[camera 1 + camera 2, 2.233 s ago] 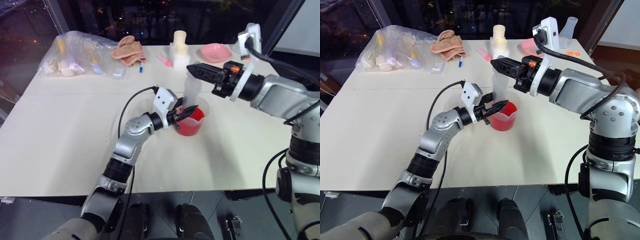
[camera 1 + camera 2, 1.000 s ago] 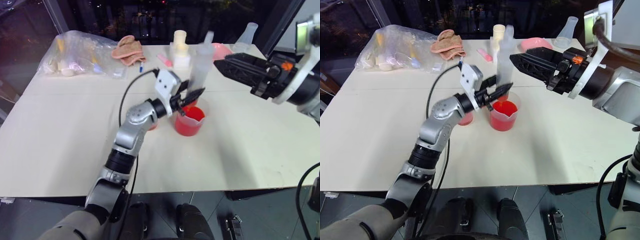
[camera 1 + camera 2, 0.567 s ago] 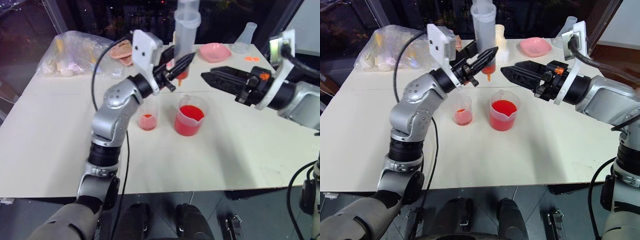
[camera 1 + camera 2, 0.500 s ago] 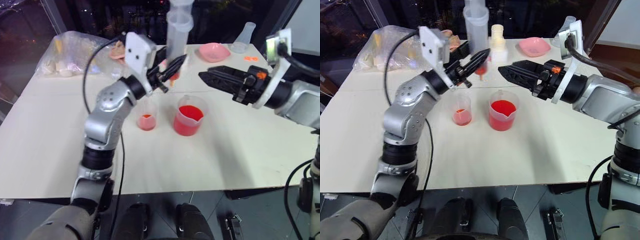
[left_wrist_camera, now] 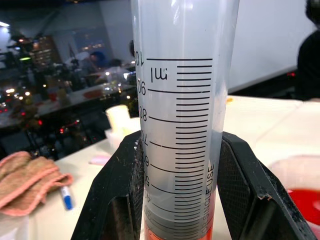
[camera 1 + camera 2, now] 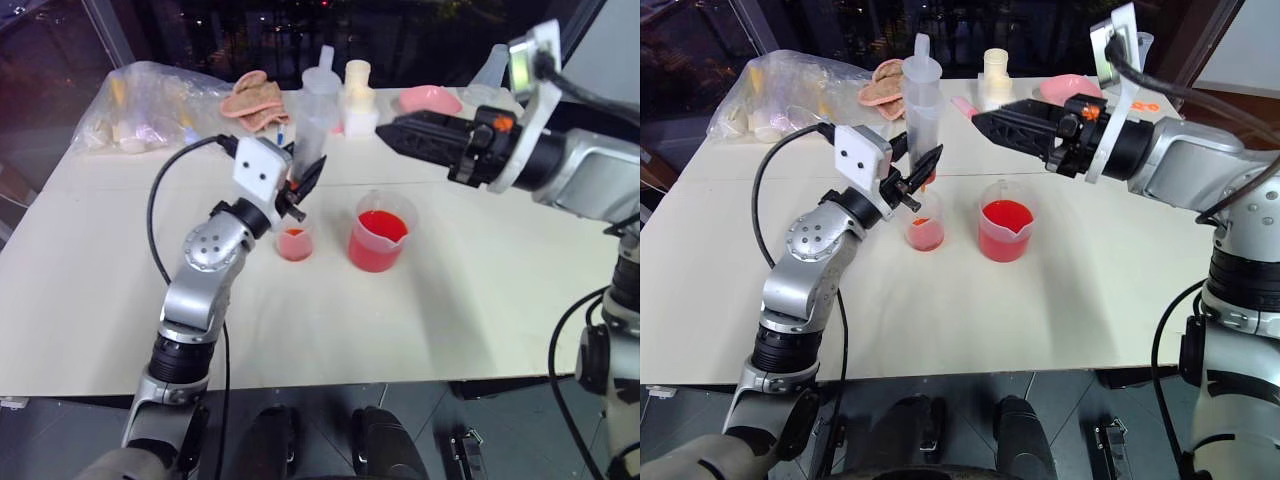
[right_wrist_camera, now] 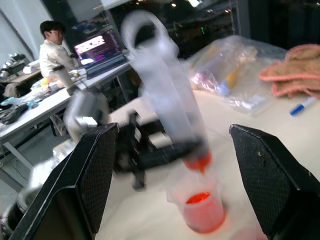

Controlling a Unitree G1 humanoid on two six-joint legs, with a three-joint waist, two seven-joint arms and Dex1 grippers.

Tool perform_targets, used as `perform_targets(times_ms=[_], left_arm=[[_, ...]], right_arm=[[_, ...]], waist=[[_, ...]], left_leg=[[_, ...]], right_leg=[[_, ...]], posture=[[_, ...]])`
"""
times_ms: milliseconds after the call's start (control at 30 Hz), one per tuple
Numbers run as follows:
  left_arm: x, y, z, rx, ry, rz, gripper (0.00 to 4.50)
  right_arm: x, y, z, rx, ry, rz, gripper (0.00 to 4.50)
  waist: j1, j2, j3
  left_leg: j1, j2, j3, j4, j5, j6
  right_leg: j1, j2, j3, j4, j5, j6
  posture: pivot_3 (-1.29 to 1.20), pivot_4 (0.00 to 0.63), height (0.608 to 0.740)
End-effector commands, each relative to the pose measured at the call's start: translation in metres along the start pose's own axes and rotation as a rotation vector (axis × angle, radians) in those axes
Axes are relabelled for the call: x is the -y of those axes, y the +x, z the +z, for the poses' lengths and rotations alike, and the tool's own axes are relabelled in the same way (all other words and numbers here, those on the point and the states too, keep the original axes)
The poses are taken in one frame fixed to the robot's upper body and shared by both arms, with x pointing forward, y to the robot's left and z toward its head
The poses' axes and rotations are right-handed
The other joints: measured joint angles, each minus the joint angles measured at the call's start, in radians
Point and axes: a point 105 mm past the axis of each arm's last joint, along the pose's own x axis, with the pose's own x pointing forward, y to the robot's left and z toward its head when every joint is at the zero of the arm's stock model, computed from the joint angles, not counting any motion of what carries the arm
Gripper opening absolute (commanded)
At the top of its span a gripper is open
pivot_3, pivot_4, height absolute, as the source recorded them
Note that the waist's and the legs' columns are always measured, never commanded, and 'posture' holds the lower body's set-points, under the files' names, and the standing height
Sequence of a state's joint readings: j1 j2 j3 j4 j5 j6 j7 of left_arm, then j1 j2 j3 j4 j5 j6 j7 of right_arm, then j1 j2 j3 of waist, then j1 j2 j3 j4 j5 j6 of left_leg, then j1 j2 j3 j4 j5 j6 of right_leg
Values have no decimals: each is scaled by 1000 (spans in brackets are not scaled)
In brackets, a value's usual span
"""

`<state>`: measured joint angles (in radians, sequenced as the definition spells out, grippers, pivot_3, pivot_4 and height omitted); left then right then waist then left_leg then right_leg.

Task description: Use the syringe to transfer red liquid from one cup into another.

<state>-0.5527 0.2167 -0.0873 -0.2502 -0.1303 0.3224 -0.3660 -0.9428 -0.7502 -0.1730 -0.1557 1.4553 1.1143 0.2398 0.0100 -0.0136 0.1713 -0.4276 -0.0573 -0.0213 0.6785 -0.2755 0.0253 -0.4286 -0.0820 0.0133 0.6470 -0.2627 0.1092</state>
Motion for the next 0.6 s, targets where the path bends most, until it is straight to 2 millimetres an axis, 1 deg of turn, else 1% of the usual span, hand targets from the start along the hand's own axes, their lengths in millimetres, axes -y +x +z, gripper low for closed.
perform_targets(times_ms=[33,100,267,400,600], left_arm=[[-2,0,9,47,28,13,1525],[-3,0,6,44,29,14,1525],[-6,-2,-1,25,21,24,1525],[-4,-1,-6,16,12,24,1525],[2,-1,-7,16,1,18,1525]], right_arm=[[-18,10,15,66,-4,53,3677],[-23,15,16,88,7,70,3677],[-26,23,18,117,23,70,3677],[-25,30,19,134,29,62,3677],[-17,39,12,121,30,27,3677]], waist=[[1,0,0],[2,0,0],[3,0,0],[2,0,0],[1,0,0]], left_leg=[[0,0,0,0,0,0],[0,0,0,0,0,0],[-1,0,0,0,0,0],[0,0,0,0,0,0],[0,0,0,0,0,0]], right_leg=[[0,0,0,0,0,0],[0,0,0,0,0,0],[0,0,0,-1,0,0],[0,0,0,0,0,0],[0,0,0,0,0,0]], posture=[[0,150,740],[0,150,740],[0,150,740],[0,150,740],[0,150,740]])
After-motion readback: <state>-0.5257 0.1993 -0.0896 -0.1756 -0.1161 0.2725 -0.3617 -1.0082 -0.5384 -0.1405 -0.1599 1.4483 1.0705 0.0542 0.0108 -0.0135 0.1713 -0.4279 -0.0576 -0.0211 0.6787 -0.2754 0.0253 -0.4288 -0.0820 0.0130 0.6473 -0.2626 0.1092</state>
